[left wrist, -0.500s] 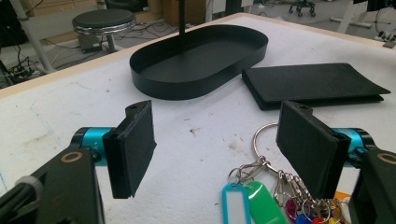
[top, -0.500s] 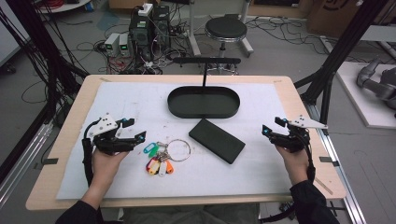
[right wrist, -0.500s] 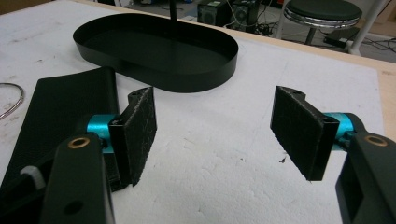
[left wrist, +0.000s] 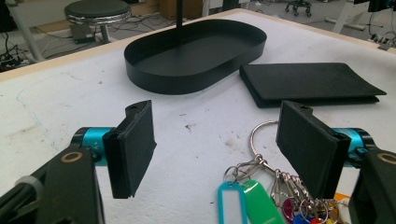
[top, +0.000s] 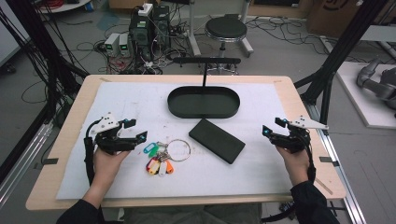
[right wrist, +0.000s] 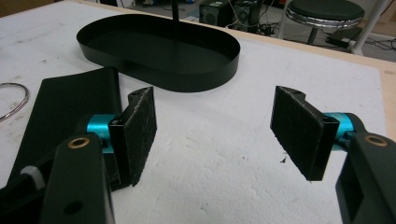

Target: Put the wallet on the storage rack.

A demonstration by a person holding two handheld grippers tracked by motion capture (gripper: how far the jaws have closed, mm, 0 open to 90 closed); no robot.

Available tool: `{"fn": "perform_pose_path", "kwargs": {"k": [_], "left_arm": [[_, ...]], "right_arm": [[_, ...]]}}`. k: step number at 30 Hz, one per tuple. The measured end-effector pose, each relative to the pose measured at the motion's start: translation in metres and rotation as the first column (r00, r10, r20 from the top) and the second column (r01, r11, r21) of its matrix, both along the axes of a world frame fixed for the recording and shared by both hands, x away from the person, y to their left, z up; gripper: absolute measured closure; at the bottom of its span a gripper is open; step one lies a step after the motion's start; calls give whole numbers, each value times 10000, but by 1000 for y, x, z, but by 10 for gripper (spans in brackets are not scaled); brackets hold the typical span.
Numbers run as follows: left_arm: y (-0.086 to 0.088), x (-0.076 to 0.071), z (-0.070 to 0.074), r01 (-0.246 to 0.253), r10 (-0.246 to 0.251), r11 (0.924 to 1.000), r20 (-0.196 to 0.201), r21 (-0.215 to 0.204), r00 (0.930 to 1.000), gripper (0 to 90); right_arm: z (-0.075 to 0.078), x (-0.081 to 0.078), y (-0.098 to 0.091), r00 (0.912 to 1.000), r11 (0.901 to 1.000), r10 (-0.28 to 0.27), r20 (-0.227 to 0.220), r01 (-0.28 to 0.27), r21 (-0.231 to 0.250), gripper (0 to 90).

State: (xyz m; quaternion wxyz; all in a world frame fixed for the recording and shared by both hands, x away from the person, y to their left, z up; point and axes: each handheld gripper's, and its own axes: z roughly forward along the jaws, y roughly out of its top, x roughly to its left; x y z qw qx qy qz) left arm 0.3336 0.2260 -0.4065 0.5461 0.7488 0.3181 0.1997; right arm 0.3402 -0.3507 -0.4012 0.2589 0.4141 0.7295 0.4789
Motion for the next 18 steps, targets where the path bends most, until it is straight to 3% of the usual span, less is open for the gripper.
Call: {"fn": "perform_pose_path", "kwargs": {"k": [11,18], "left_arm": [[-3,3,-2,-45,45,9999,-71,97,10000,280],[-3,2,-1,-90,91,9999,-63,115,9999,279]], "right_arm": [[-5,-1,10,9983,9989,459,-370,-462,-71,346],[-18,6,29,9876,9948,989,-1220,-1013,-139,347]]}}
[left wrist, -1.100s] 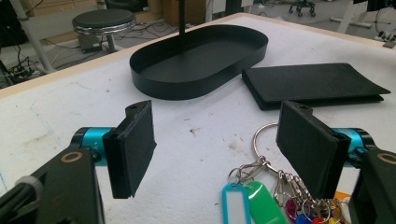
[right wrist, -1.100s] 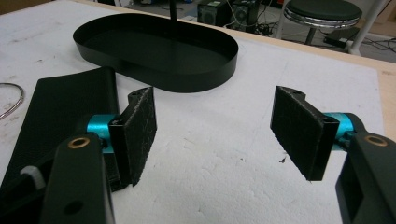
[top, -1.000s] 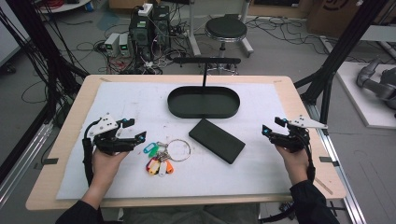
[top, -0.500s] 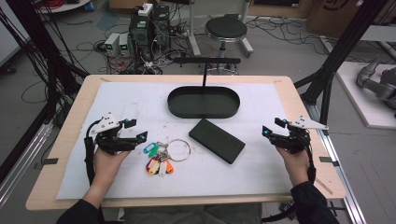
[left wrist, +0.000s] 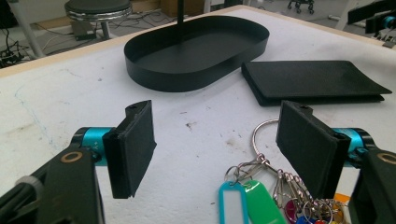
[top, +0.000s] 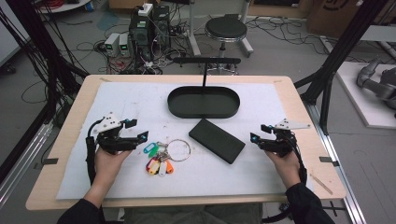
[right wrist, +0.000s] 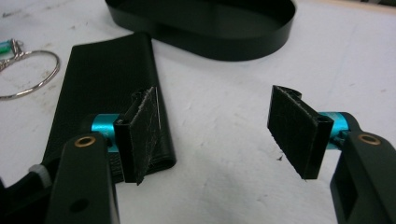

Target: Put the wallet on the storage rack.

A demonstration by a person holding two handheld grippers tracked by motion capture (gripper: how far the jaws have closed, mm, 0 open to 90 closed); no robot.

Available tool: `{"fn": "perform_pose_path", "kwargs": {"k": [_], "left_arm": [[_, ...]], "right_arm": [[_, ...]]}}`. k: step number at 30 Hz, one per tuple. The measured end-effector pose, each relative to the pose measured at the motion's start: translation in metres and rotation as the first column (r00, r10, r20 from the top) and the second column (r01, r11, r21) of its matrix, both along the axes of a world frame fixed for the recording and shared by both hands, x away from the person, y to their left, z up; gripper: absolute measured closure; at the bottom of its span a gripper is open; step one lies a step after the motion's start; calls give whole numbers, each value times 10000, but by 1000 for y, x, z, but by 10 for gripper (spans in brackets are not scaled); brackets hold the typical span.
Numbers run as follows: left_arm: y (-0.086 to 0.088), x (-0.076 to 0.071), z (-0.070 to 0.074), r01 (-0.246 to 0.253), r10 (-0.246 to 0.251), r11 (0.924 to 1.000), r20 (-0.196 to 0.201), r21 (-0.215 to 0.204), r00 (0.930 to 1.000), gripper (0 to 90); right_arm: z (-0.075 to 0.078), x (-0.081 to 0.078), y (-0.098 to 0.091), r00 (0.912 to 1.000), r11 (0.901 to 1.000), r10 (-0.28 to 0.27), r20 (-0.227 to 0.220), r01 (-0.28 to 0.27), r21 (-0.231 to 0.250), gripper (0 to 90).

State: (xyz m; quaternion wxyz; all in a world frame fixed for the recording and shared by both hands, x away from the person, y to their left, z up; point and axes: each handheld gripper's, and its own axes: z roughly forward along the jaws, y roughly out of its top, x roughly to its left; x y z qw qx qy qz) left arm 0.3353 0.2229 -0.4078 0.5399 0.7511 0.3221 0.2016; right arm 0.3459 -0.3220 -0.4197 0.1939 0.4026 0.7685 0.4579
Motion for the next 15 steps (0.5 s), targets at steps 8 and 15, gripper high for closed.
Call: {"fn": "perform_pose_path", "kwargs": {"k": [8,15], "left_arm": [[-1,-1,-1,33,-33,9999,-9,152,10000,279],[0,-2,-1,-30,31,9999,-33,141,10000,279]], "right_arm": [[-12,6,18,9956,9985,432,-828,-459,-307,354],[-20,10,26,9863,9979,493,-1576,-551,-327,379]]}}
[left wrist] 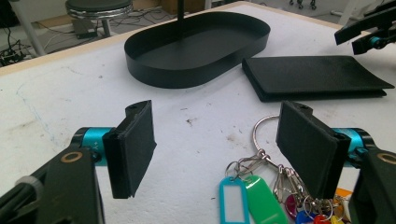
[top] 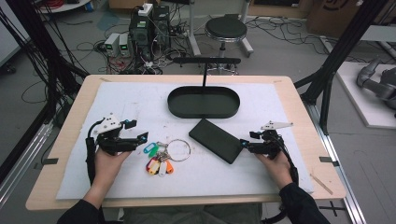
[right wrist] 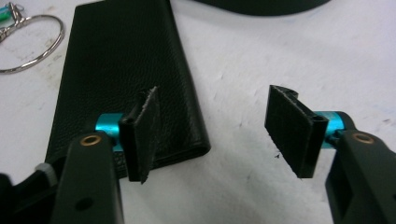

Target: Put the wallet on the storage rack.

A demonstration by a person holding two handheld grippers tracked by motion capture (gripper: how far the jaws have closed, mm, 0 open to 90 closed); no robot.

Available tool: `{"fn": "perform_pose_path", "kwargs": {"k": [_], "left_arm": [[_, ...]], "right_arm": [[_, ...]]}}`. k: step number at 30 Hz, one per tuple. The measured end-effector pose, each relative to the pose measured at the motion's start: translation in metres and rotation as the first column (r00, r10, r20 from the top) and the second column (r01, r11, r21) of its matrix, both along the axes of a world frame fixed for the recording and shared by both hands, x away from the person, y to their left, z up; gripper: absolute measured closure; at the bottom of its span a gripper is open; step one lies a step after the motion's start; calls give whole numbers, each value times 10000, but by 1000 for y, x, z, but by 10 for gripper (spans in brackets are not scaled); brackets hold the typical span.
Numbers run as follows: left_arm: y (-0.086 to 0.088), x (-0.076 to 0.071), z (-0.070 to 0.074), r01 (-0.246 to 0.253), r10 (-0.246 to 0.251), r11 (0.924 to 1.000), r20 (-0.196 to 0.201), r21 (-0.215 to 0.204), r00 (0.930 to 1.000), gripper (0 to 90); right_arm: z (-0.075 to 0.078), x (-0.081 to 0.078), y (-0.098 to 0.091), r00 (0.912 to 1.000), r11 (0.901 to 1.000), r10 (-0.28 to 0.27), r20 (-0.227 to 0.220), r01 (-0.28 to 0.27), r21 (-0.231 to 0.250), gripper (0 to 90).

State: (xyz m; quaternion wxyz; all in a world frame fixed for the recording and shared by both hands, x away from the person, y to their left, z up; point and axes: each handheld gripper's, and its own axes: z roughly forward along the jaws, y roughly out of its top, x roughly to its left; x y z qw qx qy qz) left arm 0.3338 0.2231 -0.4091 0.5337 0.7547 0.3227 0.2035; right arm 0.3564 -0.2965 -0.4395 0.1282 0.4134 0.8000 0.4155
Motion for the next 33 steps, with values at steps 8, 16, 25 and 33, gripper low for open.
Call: {"fn": "perform_pose_path", "kwargs": {"k": [8,16,25,33], "left_arm": [[-1,0,0,9,-9,10000,-5,23,10000,279],[-3,0,0,19,-19,10000,1,52,10000,279],[-5,0,0,-57,57,9999,24,115,10000,280],[-7,0,0,-3,3,10000,60,88,10000,279]], "right_arm": [[-8,4,2,9946,9995,121,-1028,-89,314,460],[-12,7,-1,9790,9924,344,-2010,-97,1228,614],[-6,4,2,9856,9964,433,-1633,-306,793,731],[4,-2,5,9915,9958,879,-959,-851,337,807]]}}
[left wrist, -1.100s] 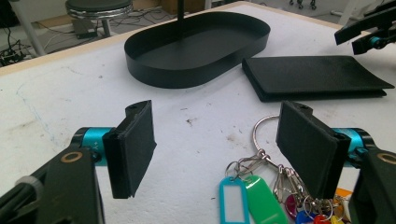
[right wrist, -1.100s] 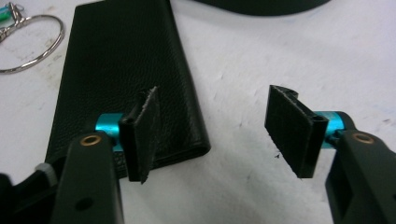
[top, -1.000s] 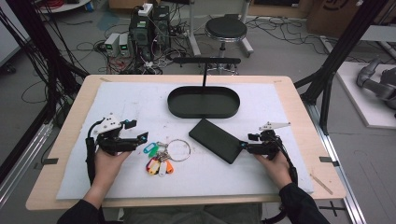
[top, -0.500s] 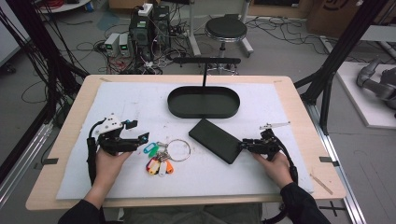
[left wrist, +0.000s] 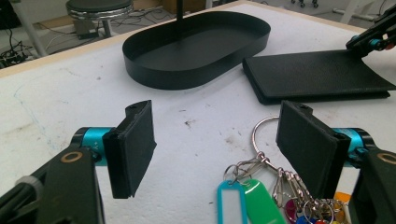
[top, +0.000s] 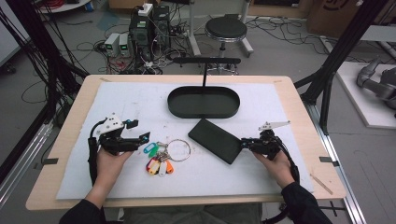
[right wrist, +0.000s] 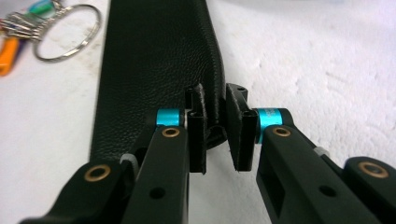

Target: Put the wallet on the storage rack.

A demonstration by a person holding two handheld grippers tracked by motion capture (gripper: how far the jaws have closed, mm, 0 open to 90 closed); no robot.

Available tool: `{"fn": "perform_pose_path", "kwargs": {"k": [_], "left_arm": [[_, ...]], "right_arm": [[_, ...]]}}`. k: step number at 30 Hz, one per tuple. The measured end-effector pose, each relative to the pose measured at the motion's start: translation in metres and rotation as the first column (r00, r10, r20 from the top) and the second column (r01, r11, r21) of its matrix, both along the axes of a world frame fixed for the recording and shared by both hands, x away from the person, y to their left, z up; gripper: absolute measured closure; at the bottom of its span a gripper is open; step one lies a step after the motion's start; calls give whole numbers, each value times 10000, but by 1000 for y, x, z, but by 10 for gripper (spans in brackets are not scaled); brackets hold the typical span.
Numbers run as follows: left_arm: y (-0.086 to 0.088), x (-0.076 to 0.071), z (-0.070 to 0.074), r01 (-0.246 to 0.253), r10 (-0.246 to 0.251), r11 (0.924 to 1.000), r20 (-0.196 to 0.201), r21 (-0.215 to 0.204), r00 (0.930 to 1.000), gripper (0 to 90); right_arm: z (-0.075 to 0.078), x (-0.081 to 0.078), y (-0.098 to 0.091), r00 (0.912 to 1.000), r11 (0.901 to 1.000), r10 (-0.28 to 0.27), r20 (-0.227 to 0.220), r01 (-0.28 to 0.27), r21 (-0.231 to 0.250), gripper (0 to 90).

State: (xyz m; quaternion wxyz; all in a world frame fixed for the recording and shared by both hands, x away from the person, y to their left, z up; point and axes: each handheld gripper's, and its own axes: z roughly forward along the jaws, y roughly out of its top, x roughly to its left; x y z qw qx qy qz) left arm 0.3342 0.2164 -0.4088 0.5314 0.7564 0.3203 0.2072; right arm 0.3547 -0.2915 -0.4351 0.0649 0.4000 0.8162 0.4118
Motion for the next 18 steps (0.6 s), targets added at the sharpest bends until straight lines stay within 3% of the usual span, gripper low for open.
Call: {"fn": "perform_pose_path", "kwargs": {"k": [4,10,18], "left_arm": [[-2,1,1,46,-46,10000,41,-59,10000,280],[-7,3,4,183,-179,9993,126,-315,9998,280],[-28,14,8,926,-927,9950,-14,-368,9957,279]], "right_arm": [[10,-5,-1,9967,9985,547,592,-548,-1,814],[20,-15,3,9788,9924,1214,1647,-1168,-375,818],[29,-26,6,9426,9797,2007,2669,-1927,-561,822]]}}
